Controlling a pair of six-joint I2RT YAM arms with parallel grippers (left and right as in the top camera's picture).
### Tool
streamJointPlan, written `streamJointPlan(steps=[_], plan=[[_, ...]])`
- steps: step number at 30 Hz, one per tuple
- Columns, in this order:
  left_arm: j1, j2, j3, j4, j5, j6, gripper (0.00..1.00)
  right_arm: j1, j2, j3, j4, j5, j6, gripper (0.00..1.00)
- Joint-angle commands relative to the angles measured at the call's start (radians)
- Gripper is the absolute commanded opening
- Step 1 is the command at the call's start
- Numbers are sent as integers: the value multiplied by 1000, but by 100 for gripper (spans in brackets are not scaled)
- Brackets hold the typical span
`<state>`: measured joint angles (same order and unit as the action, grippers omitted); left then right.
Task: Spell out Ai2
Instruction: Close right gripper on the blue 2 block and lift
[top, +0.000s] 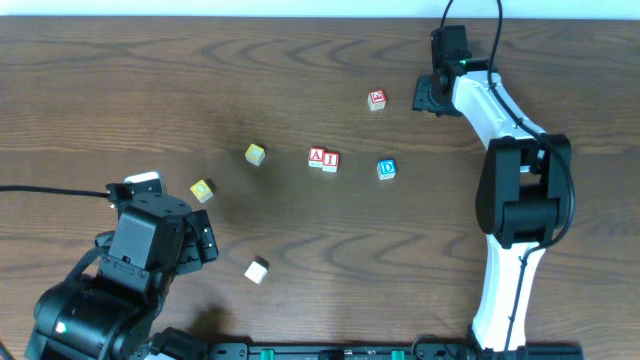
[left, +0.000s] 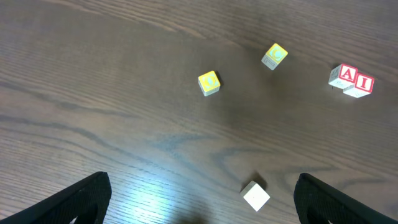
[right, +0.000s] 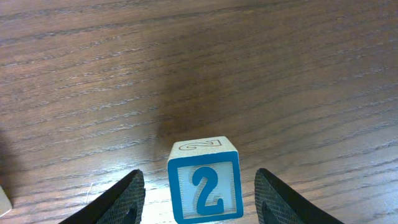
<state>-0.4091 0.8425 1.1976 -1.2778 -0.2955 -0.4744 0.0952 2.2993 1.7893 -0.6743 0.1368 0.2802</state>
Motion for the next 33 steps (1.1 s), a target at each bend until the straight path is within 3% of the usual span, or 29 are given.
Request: streamJointPlan(steps=[1, 10, 23, 33], plan=[[3, 2, -1, 0, -19, 2, 95, -10, 14, 15, 0, -14, -4, 55], [3, 2, -1, 0, -18, 2, 95, -10, 20, 15, -3, -21, -4, 38], [3, 2, -1, 0, -18, 2, 95, -10, 20, 15, -4, -21, -4, 32], [3, 2, -1, 4, -19, 2, 95, 2, 12, 57, -64, -44, -4, 21]])
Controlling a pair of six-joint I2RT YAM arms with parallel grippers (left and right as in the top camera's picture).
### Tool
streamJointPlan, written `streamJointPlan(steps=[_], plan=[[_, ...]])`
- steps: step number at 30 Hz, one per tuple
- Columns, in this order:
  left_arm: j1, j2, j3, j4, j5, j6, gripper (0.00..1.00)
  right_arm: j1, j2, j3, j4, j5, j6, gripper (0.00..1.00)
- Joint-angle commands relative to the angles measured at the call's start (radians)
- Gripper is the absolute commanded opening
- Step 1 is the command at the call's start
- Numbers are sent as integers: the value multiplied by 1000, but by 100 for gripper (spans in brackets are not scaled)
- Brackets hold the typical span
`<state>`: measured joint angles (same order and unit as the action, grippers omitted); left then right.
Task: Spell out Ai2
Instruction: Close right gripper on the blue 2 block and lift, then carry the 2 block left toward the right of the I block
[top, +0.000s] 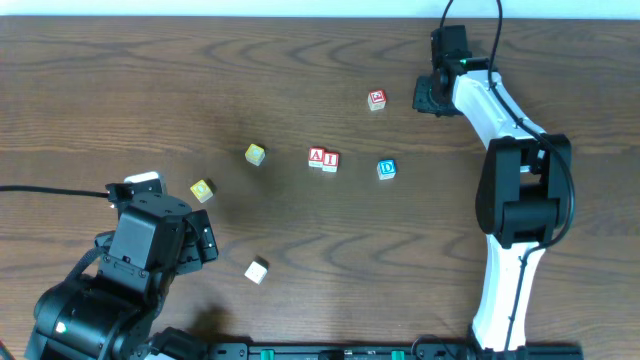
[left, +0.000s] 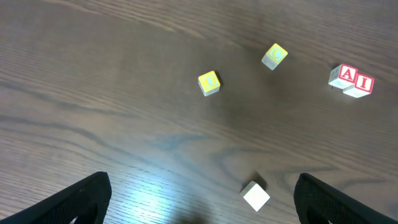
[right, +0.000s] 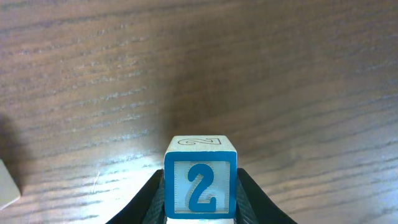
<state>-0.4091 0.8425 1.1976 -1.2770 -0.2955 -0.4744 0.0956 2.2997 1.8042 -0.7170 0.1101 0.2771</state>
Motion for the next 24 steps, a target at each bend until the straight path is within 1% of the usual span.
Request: streamJointPlan(steps=[1, 3, 5, 9, 11, 13, 18, 22, 24], plan=[[3, 2, -1, 6, -19, 2, 95, 5, 9, 63, -39, -17, -1, 19], [3, 2, -1, 10, -19, 2, 95, 17, 5, 123, -89, -17, -1, 15], [3, 2, -1, 11, -19, 2, 95, 31, 2, 190, -144, -18, 0, 14], [3, 2, -1, 11, -19, 2, 95, 77, 0, 347, -306, -29, 21, 10], [3, 2, -1, 11, -19, 2, 95, 112, 0, 414, -388, -61, 25, 3], [3, 2, -1, 11, -19, 2, 95, 152, 0, 464, -462, -90, 26, 1], [3, 2, -1, 10, -19, 3, 95, 265, 0, 499, -613, -92, 97, 2], [3, 2, -1, 3, -19, 5, 95, 351, -16, 499, -690, -74, 92, 2], [3, 2, -1, 2, -19, 11, 95, 391, -47, 499, -729, -8, 78, 2]])
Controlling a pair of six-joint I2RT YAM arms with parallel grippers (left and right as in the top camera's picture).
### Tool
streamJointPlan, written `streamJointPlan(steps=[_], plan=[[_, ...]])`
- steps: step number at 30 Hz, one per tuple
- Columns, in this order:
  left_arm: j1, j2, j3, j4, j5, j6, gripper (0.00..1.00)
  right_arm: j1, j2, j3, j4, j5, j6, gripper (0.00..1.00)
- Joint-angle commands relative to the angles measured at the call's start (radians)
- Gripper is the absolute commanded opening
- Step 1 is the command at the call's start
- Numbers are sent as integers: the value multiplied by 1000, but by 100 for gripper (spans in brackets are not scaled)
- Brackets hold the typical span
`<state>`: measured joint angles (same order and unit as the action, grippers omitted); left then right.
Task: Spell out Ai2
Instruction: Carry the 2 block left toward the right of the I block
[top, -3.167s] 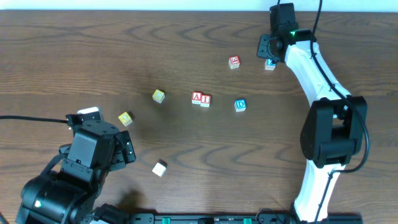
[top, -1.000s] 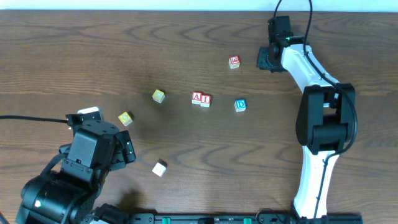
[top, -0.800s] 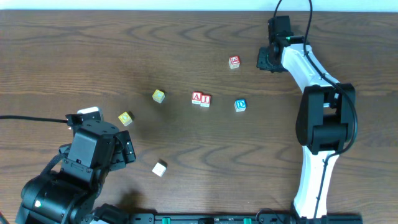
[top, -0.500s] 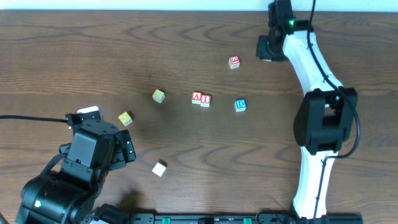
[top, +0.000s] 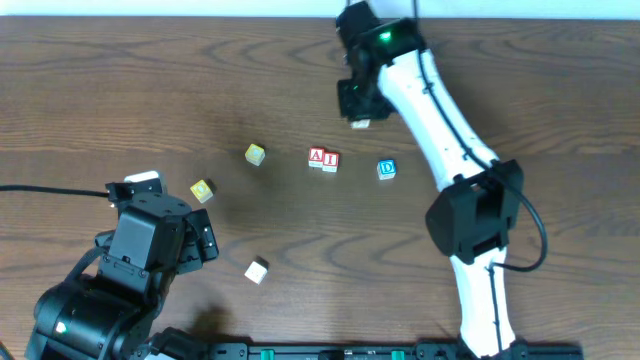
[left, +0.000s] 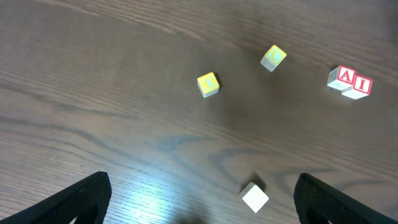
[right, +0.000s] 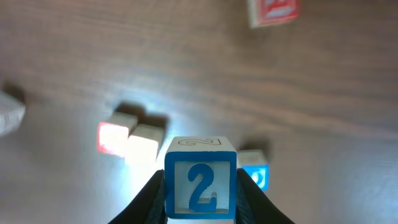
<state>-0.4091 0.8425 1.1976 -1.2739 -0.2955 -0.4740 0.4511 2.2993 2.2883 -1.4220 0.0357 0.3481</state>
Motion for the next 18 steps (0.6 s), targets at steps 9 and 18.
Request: streamJointPlan(steps=[9, 18], plan=[[3, 2, -1, -2, -19, 10, 95, 125, -268, -153, -39, 121, -23, 2], [3, 2, -1, 30, -19, 10, 95, 134, -693, -863, 452, 118, 37, 2]])
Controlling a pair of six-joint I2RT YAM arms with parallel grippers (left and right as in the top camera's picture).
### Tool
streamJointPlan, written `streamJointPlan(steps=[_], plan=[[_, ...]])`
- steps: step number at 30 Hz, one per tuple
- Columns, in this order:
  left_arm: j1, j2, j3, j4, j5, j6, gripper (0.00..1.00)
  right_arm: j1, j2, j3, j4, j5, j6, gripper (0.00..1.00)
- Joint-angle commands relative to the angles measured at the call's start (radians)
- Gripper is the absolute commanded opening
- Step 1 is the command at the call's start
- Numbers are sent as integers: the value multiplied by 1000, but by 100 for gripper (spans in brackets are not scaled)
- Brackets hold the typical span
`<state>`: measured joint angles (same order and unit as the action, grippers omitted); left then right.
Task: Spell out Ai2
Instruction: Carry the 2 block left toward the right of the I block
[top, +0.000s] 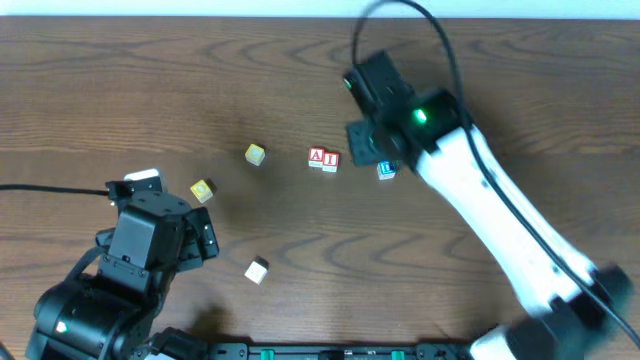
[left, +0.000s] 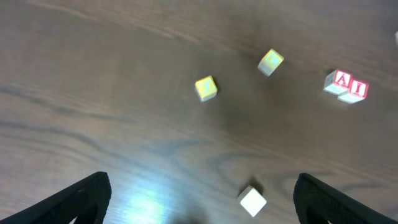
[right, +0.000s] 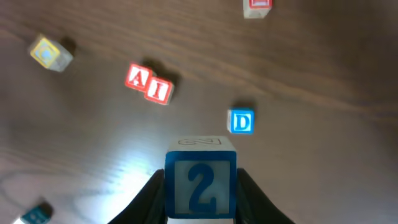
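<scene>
A blue "2" block is held off the table, with my right gripper shut on it. Below it on the wood lie the red "A" block and the red "I" block, touching side by side. In the overhead view the A and I sit just left of my right gripper; the "2" is hidden under it there. My left gripper hangs open over the near left part of the table.
A blue "D" block lies right of the I, close below the held block. A red block lies farther back. Two yellow blocks and a white block lie to the left. The table's far edge runs along the top.
My right gripper has moved with the "2" block from near the far red block toward the front, and is now just right of the I and by the D. The left arm stays put.
My right gripper stood open around the "2" block on the table at the far right. Then it was shut on the block. Then it held it in the air over the middle blocks, and now beside the A and I pair.
</scene>
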<state>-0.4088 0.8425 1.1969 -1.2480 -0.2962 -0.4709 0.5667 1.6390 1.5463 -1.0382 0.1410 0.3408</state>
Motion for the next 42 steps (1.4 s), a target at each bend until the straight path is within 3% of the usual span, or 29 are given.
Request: streamJointPlan(steps=[1, 3, 9, 23, 42], plan=[[3, 2, 0, 3, -18, 7, 95, 24, -33, -163, 106, 8, 101, 2], [3, 2, 0, -3, -18, 7, 95, 14, -17, -238, 161, -8, 185, 1], [3, 2, 0, -8, -18, 7, 95, 18, 105, -258, 238, -20, 235, 2], [3, 2, 0, -14, -18, 7, 95, -35, 193, -258, 405, -40, 265, 2], [3, 2, 0, -11, -18, 6, 95, -58, 294, -258, 467, -44, 264, 2]])
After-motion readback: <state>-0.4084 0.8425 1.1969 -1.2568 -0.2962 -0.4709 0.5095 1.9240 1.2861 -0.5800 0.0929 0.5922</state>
